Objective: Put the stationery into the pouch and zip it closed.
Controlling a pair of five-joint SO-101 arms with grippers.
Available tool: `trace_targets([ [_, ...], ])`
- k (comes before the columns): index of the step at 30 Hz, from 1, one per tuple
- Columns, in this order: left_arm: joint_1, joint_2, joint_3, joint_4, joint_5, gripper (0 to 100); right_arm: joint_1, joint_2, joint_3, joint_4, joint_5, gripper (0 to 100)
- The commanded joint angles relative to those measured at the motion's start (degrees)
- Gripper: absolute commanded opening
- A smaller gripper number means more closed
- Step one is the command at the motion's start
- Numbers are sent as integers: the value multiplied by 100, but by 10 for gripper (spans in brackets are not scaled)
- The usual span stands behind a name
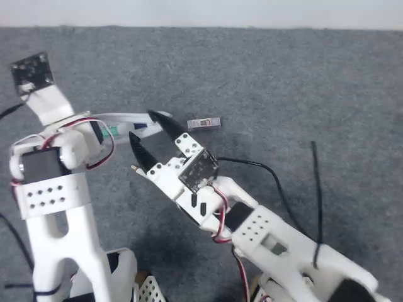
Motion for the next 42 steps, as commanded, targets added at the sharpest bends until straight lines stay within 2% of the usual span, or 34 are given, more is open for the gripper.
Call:
trace_targets([
  [1, -316, 0, -48, -149, 97, 11, 259, -892, -105, 796, -484, 162],
  [9, -475, 0, -22, -255, 105, 11, 1288, -1367, -1257, 3125, -1855, 162],
  [14, -659, 0, -40, -264, 105, 11, 1552, -1174, -1899, 4259, -2110, 162],
  [21, -862, 0, -40, -273, 114, 11, 1604, 13, -2831, 5253, -2110, 162],
  [27, -1662, 0, -22, -580, 316, 11, 1569, 1077, -4018, 6932, -2066, 162],
  [30, -1960, 0, -31, -624, 343, 11, 1446, 1516, -4360, 7459, -1890, 162],
  [33, -2110, 0, -40, -624, 352, 11, 1182, 1903, -4404, 7662, -1336, 162],
  [42, -2409, 0, -22, -747, 519, 11, 514, 3099, -4492, 7644, -738, 162],
])
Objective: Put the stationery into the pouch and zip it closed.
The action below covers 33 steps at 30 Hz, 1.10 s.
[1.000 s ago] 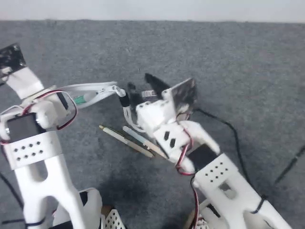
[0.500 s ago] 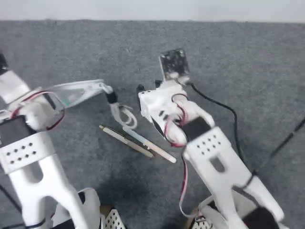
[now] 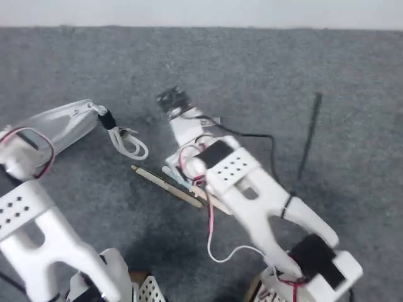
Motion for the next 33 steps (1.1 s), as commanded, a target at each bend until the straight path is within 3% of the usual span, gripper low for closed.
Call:
trace_targets([
  [1, -26, -9, -31, -229, 97, 11, -259, 259, -527, 31, 343, 162],
  [27, -9, -9, -22, -220, 88, 11, -119, 2897, -2013, 66, 633, 158],
  [33, -9, -9, -22, -220, 88, 11, -92, 3125, -2198, 66, 598, 33],
])
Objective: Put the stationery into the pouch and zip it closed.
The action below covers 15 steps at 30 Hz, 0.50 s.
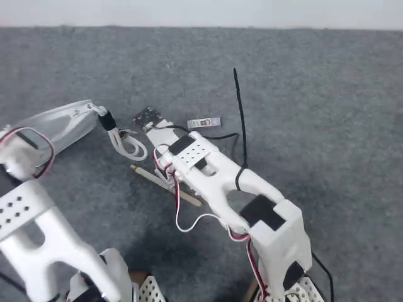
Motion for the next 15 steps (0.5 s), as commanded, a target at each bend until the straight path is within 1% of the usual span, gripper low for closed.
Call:
trace_targets([
  [1, -9, -9, -22, -211, 88, 11, 22, 57, -273, 13, 35, 17],
  [4, 0, -9, -22, -193, 88, 11, 84, -75, -246, 31, 35, 7],
  [7, 0, -18, -22, -193, 97, 11, 224, -356, -255, 338, 9, 7],
  [12, 352, -18, -40, -176, 105, 11, 462, -1200, -246, 787, -730, 6],
  [15, 501, -18, -31, -167, 105, 11, 602, -1710, -229, 910, -1029, 6],
])
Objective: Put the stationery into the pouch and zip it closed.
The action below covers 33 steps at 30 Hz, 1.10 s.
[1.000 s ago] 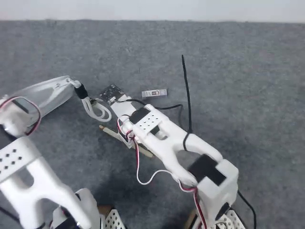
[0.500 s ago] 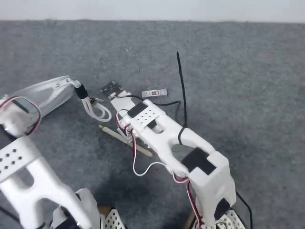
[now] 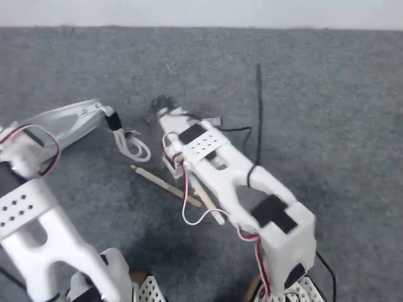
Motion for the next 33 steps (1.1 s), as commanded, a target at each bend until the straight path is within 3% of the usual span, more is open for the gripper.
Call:
trace_targets([
  [1, 149, -18, -31, -167, 105, 11, 251, -1033, -167, 163, -387, 6],
  [10, 941, -18, -251, 193, 70, 11, 655, -2211, -132, 171, -1213, 6],
  [20, 1802, -18, -620, 686, -352, 11, 708, -3925, 782, 66, -1240, 6],
  [25, 2013, -18, -620, 774, -378, 11, 708, -5226, 1714, -462, -1240, 6],
  [33, 2022, -18, -593, 791, -378, 11, 637, -7371, 3613, -2141, -1240, 6],
])
